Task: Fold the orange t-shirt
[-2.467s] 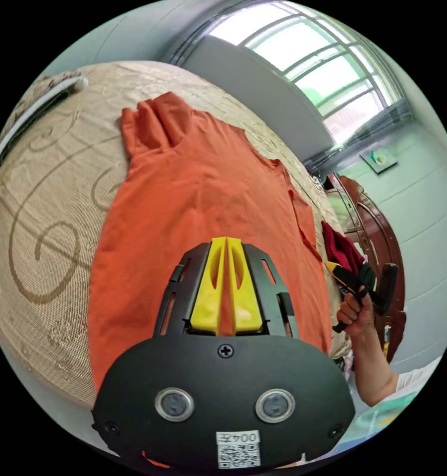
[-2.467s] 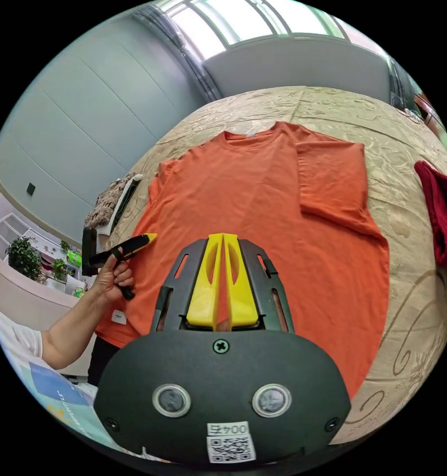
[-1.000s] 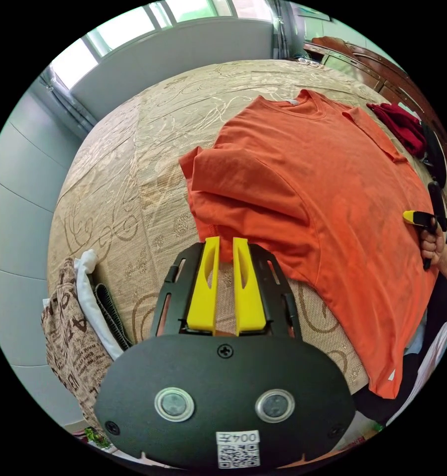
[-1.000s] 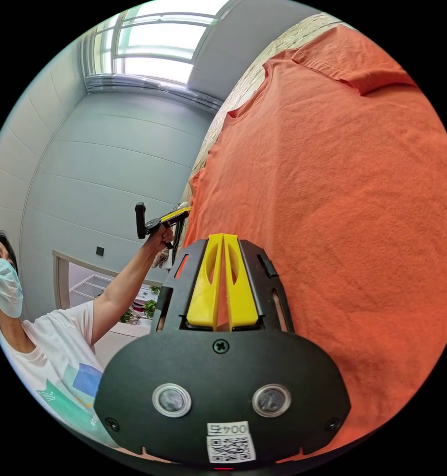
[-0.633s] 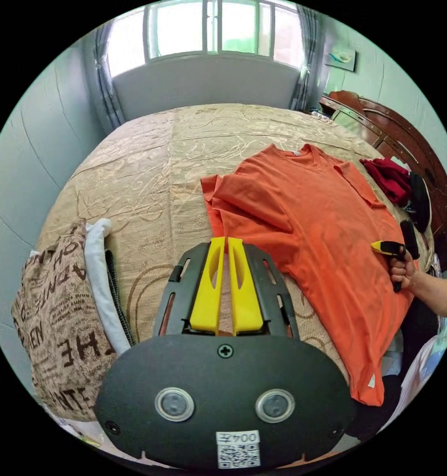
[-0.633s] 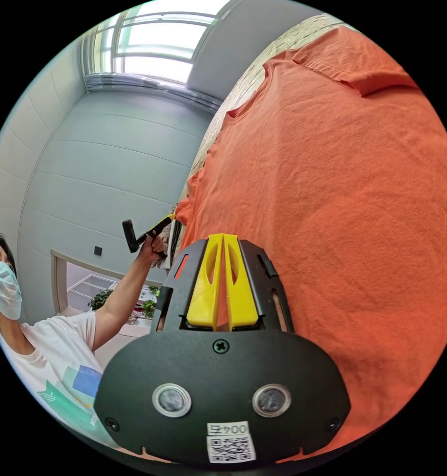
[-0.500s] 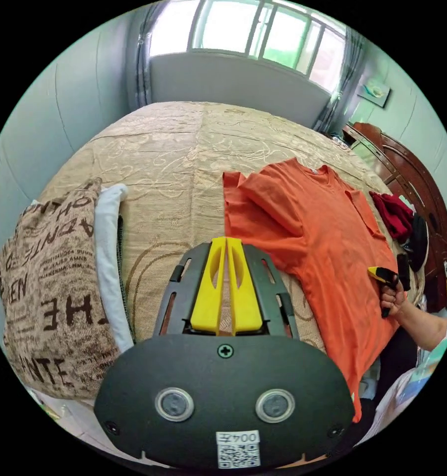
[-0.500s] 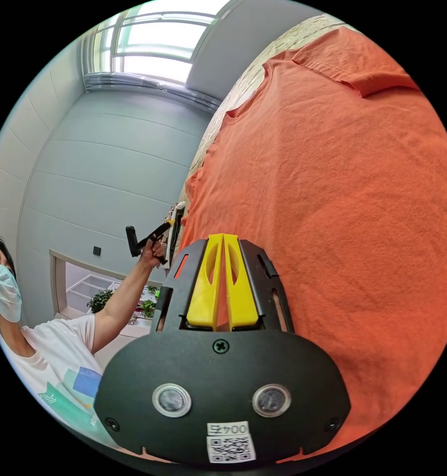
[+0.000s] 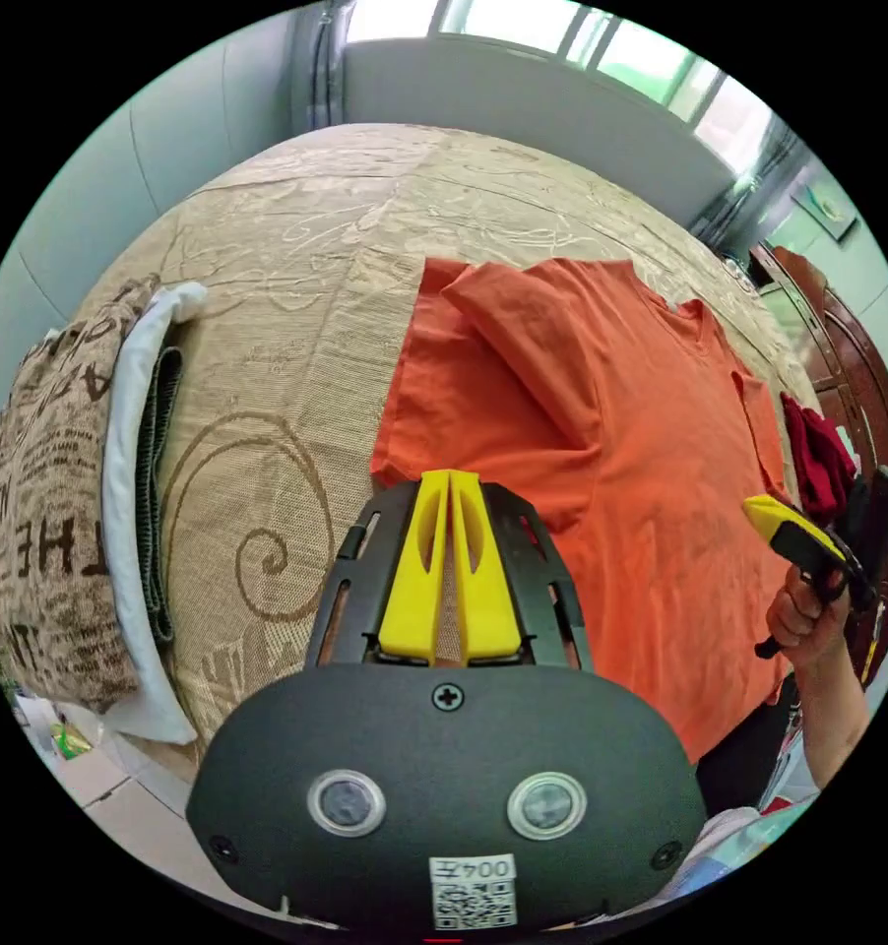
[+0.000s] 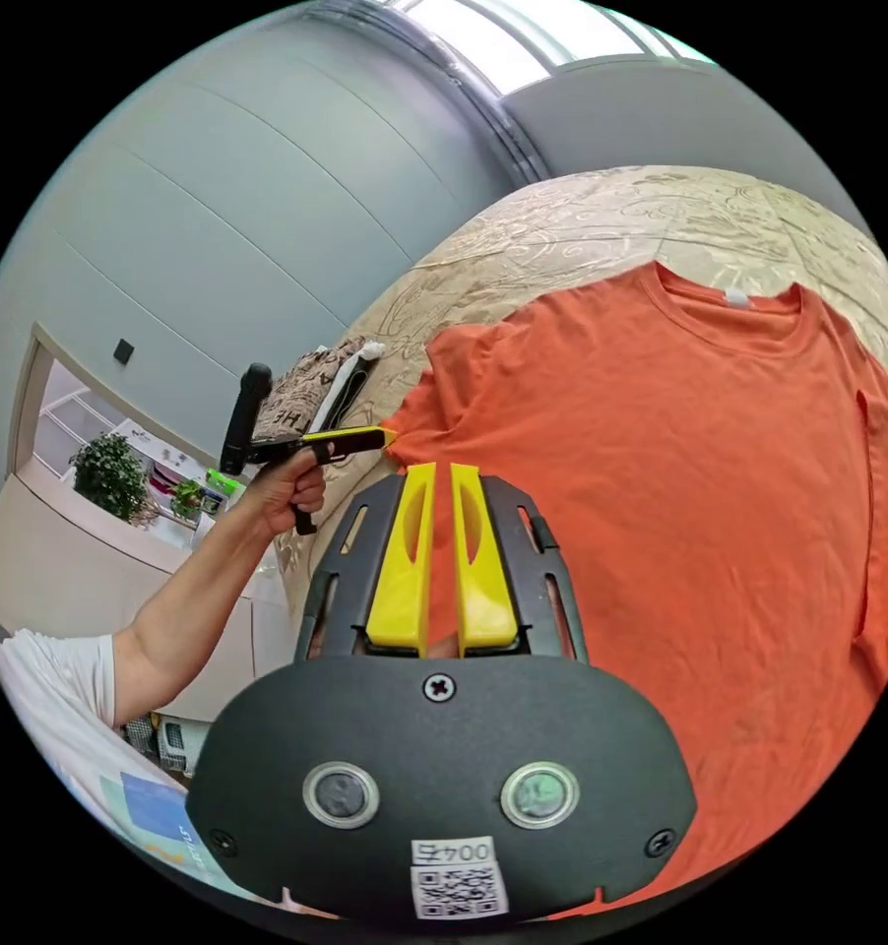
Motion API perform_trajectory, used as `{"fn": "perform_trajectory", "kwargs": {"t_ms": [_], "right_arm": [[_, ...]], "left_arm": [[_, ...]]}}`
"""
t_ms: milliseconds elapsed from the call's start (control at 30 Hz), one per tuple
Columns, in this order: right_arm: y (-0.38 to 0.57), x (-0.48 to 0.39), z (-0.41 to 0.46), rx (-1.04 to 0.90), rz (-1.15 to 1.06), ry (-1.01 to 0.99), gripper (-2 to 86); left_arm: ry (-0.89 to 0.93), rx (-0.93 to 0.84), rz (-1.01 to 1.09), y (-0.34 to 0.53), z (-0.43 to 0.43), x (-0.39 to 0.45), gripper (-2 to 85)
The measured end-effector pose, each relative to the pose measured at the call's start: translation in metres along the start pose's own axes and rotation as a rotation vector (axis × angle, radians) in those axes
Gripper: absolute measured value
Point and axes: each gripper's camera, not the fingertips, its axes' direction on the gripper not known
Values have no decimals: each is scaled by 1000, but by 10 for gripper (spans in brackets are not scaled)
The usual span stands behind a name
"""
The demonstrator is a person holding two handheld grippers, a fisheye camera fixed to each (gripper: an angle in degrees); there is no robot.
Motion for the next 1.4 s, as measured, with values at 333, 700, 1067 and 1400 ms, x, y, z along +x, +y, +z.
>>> {"fn": "perform_trajectory", "kwargs": {"t_ms": [333,700,1067,1400], "right_arm": [[-202,-102,62,-192,-218,254,80],[-394,-185,152,-351,-414,408,98],[-471,-207,206,-540,-461,308,112],[-492,-240,213,-569,-628,457,1]], "left_arm": [[28,313,-297,39,-47,-22,40],[155,332,-353,28,-65,-70,140],[127,273,-370,10,-57,-98,129],[210,260,-401,1,-37,-127,58]]}}
